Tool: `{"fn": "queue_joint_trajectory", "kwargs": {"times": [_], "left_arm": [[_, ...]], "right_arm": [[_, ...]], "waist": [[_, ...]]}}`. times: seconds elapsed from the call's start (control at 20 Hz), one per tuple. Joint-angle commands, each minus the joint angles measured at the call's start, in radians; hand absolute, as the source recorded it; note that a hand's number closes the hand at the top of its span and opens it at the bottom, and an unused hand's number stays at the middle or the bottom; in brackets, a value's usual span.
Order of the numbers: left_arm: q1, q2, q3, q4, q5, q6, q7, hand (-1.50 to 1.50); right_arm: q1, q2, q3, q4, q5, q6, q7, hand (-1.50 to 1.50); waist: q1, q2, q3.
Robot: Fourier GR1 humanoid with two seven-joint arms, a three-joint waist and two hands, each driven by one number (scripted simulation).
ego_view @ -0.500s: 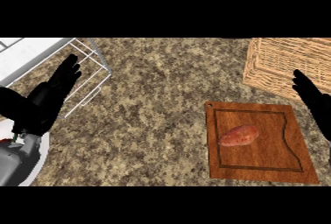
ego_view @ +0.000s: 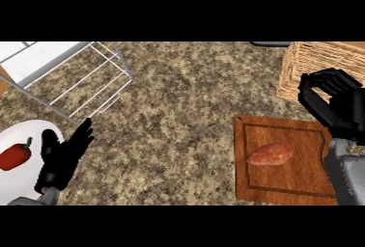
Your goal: Pick the sweet potato from the cutting board and place it in the basket
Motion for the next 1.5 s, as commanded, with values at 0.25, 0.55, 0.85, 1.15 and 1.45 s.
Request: {"fn": "queue_joint_trajectory", "kwargs": {"times": [0.25, 0.55, 0.85, 1.15, 1.45], "left_arm": [[0.055, -0.04, -0.012, 0.107, -0.004, -0.022, -0.028, 0.0], [0.115, -0.015, 0.011, 0.064, -0.003, 0.006, -0.032, 0.0], [0.134, -0.022, 0.032, 0.068, 0.012, 0.017, -0.028, 0.0], [0.172, -0.027, 0.02, 0.027, 0.001, 0.03, -0.033, 0.0], [0.185, -0.031, 0.032, 0.011, 0.005, 0.043, -0.028, 0.0]], "right_arm": [[-0.197, 0.157, 0.197, 0.203, 0.467, -0.421, 0.298, -1.5], [-0.167, -0.101, 0.2, 0.279, 0.696, -0.248, 0.62, -1.5], [-0.253, -0.217, 0.27, 0.145, 0.736, 0.1, 0.918, -1.5], [-0.346, -0.227, 0.29, -0.003, 0.562, 0.466, 1.181, -1.5], [-0.384, -0.268, 0.267, -0.105, 0.4, 0.665, 1.372, -1.5]], "waist": [[0.002, 0.001, -0.006], [-0.043, -0.024, -0.016], [-0.09, -0.041, -0.015], [-0.087, -0.044, -0.009], [-0.087, -0.037, -0.006]]}}
